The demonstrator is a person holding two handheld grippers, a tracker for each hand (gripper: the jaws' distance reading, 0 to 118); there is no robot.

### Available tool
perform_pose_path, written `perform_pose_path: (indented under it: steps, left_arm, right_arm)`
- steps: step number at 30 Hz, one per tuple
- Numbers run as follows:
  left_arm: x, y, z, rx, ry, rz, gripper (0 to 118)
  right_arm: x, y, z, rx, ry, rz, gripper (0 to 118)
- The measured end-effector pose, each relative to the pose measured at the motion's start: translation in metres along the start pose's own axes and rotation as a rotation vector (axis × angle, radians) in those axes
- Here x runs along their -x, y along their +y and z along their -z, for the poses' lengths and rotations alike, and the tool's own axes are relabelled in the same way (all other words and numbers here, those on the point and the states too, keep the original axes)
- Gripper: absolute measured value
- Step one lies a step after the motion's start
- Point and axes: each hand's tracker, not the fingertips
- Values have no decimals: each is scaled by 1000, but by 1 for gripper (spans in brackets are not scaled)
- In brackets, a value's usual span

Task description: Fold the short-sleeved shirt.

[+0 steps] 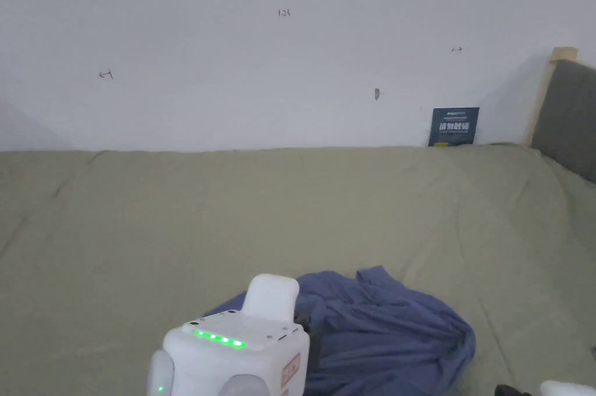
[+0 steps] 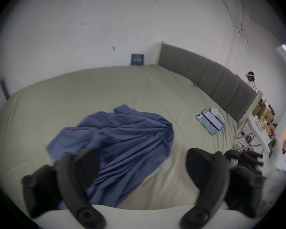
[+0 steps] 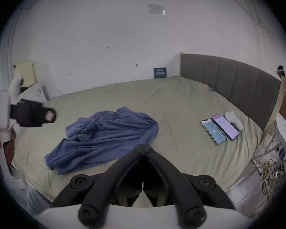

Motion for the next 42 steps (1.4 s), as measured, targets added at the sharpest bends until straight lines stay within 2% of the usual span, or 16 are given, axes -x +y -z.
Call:
perform_pose_path:
  steps: [5, 8, 12, 15, 22, 23, 24, 25, 26, 27, 28, 30, 34, 39, 42]
  left_arm:
    - [57, -35, -81, -86, 157, -43, 1]
    - [79, -52, -125, -143, 226, -88, 1]
    - [98, -73, -158, -156, 298, -88, 1]
    - [113, -87, -164, -155, 316, -140, 1]
    - [134, -97, -133, -32, 243, -211, 1]
    - [137, -96, -124, -19, 237, -211, 10]
    - [137, -95, -113, 11, 226, -205, 37]
    - [139, -93, -103, 50, 223, -202, 98]
    - [142, -92, -89, 76, 216, -202, 118]
    - [145, -93, -72, 107, 203, -200, 117]
    - [143, -92, -60, 31, 192, -170, 118]
    - [144, -92, -20, 207, 156, -148, 118]
    - [149, -101, 37, 291, 198, -102, 118]
    - [154, -110, 92, 372, 211, -124, 117]
    - [152, -120, 105, 454, 246, -94, 113]
  right_arm:
    - [28, 5, -20, -79, 48, -45, 0]
    - [41, 7, -28, -108, 72, -45, 0]
    - [54, 9, -34, -124, 97, -66, 0]
    - [59, 7, -37, -120, 111, -84, 0]
    - [67, 2, -32, -89, 118, -98, 0]
    - [68, 1, -29, -80, 117, -99, 0]
    - [68, 0, -27, -72, 119, -101, 0]
    - [68, 0, -23, -65, 120, -102, 0]
    - [69, -2, -20, -56, 120, -104, 0]
    - [70, -3, -17, -48, 124, -105, 0]
    - [70, -5, -13, -40, 128, -108, 0]
    - [72, -8, -2, -19, 130, -107, 0]
    - [76, -12, 19, 32, 135, -115, 0]
    - [75, -19, 37, 83, 141, -124, 0]
    - [72, -25, 44, 128, 173, -91, 0]
